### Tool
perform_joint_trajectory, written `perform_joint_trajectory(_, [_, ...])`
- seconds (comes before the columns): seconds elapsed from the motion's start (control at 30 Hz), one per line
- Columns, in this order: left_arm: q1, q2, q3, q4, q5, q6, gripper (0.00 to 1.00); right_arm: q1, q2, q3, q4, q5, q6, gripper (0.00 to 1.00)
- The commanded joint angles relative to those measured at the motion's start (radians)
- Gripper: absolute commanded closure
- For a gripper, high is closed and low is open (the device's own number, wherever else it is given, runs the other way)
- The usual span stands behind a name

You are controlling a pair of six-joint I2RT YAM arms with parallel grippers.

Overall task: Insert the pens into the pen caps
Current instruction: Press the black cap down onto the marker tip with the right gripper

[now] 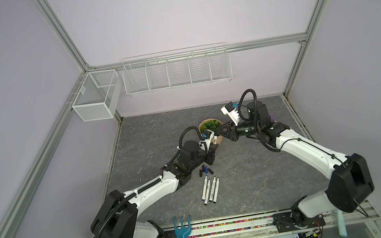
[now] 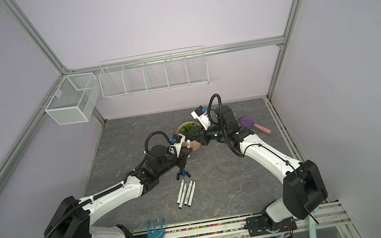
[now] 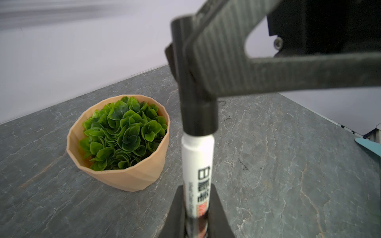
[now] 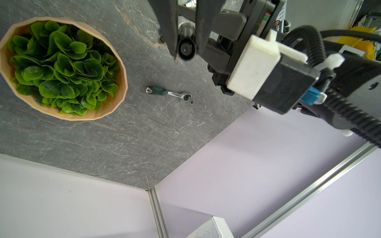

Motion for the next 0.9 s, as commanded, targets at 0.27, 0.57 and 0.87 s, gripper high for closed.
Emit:
perform_joint_trajectory(0.27, [0.018,-0.016,-0.023,0.203,-0.128,0.009,1.0,0.01,-0.026,-0.011,-0.192,-0.17,-0.028,0.9])
perform_joint_trajectory(0.57, [-0.015,-0.001,-0.029,0.206,-0.107,0.063,1.0,0.01,-0.025,0.002,-0.168,-0.146,-0.006,0.82])
perform_joint_trajectory(0.87, [-0.017,0.009,-0.048,0.241,-0.099,0.063,1.0,0.01,-0.042,0.008,-0.146,-0.106,0.009,0.71])
